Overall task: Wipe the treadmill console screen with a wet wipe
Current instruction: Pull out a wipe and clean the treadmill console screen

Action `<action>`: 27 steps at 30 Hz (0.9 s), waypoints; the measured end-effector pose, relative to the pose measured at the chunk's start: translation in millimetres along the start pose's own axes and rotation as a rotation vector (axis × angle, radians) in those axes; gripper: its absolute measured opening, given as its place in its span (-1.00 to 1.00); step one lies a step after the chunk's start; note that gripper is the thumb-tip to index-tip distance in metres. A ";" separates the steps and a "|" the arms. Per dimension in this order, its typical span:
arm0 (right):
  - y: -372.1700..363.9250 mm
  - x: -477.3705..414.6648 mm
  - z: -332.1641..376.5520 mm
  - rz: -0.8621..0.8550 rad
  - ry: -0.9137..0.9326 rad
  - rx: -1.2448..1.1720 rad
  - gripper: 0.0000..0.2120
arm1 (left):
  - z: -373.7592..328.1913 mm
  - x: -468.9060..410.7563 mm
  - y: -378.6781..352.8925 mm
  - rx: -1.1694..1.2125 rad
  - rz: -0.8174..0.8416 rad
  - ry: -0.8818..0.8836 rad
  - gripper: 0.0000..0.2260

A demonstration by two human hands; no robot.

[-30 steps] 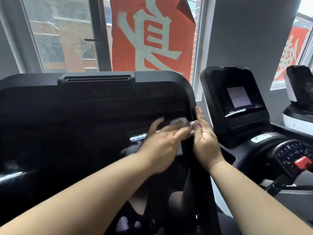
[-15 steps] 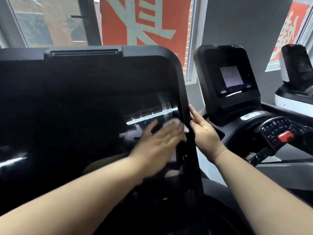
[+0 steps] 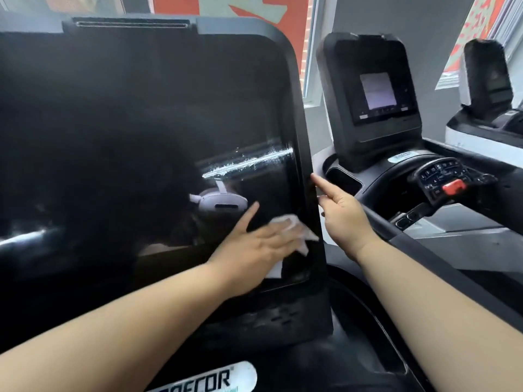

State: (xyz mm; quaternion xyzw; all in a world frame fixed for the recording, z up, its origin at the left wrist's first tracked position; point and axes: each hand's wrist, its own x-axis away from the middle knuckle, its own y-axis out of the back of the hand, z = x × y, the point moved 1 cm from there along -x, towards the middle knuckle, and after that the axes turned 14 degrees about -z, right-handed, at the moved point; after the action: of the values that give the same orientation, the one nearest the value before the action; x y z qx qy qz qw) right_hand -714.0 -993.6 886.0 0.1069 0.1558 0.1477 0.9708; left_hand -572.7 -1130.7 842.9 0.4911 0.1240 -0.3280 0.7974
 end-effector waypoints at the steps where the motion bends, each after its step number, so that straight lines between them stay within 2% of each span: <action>1: -0.8 3.1 1.9 -0.007 0.001 -0.003 -0.60 | -2.6 14.7 3.2 0.020 0.032 -0.023 -0.51; 4: -8.0 17.9 14.8 -0.046 0.082 0.070 -0.58 | 6.3 44.5 14.2 0.026 0.066 -0.085 -0.49; 6: -15.5 25.3 22.9 -0.083 0.159 0.152 -0.55 | 27.5 46.7 23.1 -0.008 -0.002 -0.041 -0.43; 7: -19.8 27.7 24.3 -0.094 0.193 0.185 -0.53 | 45.3 44.6 28.2 -0.039 -0.038 0.062 -0.41; 10: -29.8 33.7 25.5 -0.107 0.251 0.258 -0.48 | 94.5 43.8 46.7 -0.106 -0.096 0.522 -0.51; 11: -32.3 34.5 24.9 -0.122 0.257 0.276 -0.47 | 96.4 46.0 50.4 -0.144 -0.124 0.592 -0.51; 12: -34.9 35.2 24.3 -0.140 0.256 0.293 -0.47 | 87.8 50.6 49.8 -0.199 -0.152 0.572 -0.49; 14: -40.8 37.0 24.8 -0.172 0.255 0.333 -0.46 | 49.0 73.8 37.0 -0.238 -0.103 0.318 -0.45; 16: -47.0 38.4 26.5 -0.204 0.283 0.394 -0.43 | 14.9 103.2 34.9 -0.115 0.011 0.089 -0.40; 18: -53.1 40.2 28.1 -0.225 0.333 0.466 -0.40 | 19.4 113.3 39.0 -0.067 0.060 -0.034 -0.44; 19: -56.7 40.6 28.4 -0.225 0.368 0.491 -0.39 | 30.6 107.9 39.6 -0.095 0.050 -0.027 -0.50; 20: -60.2 41.1 28.4 -0.217 0.400 0.504 -0.38 | 44.4 96.4 42.8 -0.147 0.019 0.018 -0.56; 22: -65.3 42.5 26.9 -0.196 0.432 0.510 -0.38 | 82.8 68.0 48.6 -0.291 -0.029 0.230 -0.56; 25: -64.3 45.3 22.6 -0.218 0.412 0.510 -0.36 | 128.1 33.3 56.8 -0.213 0.022 0.619 -0.52; 26: -62.4 47.6 20.1 -0.239 0.396 0.507 -0.34 | 128.6 23.7 55.5 -0.193 0.005 0.659 -0.52; 27: -59.7 50.5 17.0 -0.264 0.369 0.500 -0.32 | 119.6 15.3 51.7 -0.182 -0.013 0.627 -0.52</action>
State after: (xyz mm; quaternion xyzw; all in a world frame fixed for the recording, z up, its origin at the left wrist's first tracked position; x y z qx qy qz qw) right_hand -647.4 -1035.9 872.9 0.2920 0.3729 -0.0052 0.8807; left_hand -542.7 -1224.6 929.5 0.4939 0.3956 -0.1535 0.7590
